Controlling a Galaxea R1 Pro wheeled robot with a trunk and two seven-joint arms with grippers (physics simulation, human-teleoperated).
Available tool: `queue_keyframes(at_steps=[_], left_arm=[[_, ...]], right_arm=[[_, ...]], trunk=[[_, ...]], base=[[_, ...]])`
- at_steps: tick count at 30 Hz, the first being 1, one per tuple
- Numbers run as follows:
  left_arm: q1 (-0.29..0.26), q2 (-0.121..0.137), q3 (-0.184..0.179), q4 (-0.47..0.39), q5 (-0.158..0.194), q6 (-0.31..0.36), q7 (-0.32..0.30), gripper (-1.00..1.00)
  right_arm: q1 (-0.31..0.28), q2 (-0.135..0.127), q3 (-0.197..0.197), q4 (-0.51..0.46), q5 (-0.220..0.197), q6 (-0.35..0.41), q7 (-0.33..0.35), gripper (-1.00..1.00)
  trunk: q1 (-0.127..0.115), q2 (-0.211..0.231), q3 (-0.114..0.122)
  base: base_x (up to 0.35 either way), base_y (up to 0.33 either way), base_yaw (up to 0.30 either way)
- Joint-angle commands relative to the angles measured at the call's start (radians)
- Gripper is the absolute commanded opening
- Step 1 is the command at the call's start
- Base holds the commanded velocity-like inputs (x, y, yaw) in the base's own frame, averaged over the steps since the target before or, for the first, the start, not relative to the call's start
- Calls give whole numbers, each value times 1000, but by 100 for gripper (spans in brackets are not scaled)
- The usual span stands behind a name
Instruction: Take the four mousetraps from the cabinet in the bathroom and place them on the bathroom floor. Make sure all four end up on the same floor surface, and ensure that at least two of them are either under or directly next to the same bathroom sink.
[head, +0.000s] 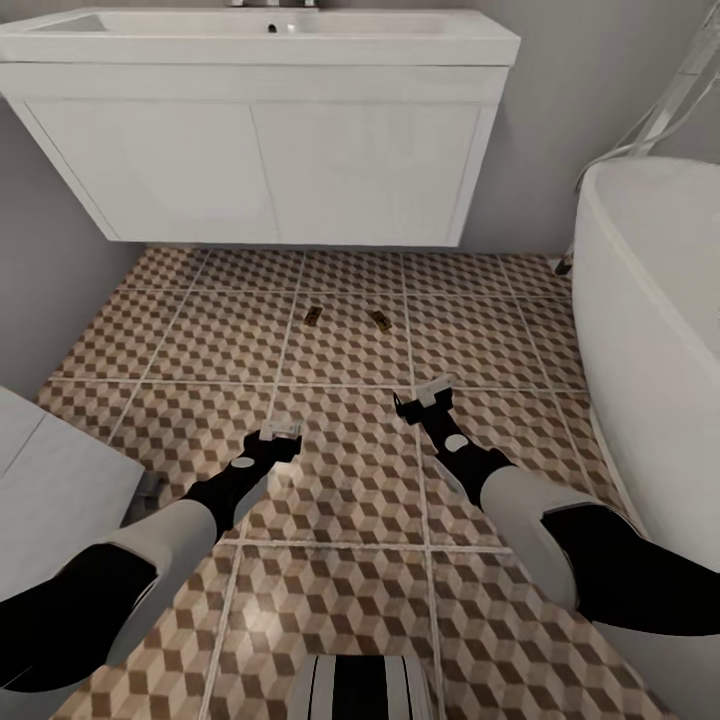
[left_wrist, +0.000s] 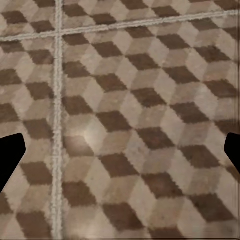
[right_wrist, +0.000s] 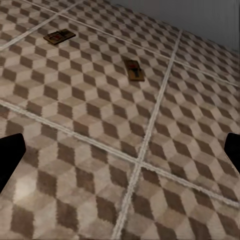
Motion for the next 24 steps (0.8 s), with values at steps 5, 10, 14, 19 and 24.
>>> queue_keyframes(at_steps=[5, 10, 14, 19, 24], left_arm=[[1, -11, -9, 71, 8, -50, -6, 100], [9, -15, -9, 162, 8, -178, -33, 100], [17, -20, -9, 240, 9, -397, -48, 100], [39, -23, -9, 253, 10, -466, -50, 100], [59, -23, -9, 256, 10, -479, -52, 100]], right_arm=[[8, 0, 8, 19, 5, -40, -11, 100], [33, 0, 8, 22, 5, -51, -10, 100], [48, 0, 8, 22, 5, -62, -10, 100], [54, 0, 8, 22, 5, -87, -11, 100], [56, 0, 8, 22, 5, -94, -12, 100]], trunk=[[-2, 1, 19], [-5, 2, 38], [-6, 3, 54], [-9, 4, 73], [-11, 5, 92]], base=[[0, 0, 0], [0, 0, 0], [0, 0, 0], [0, 0, 0], [0, 0, 0]])
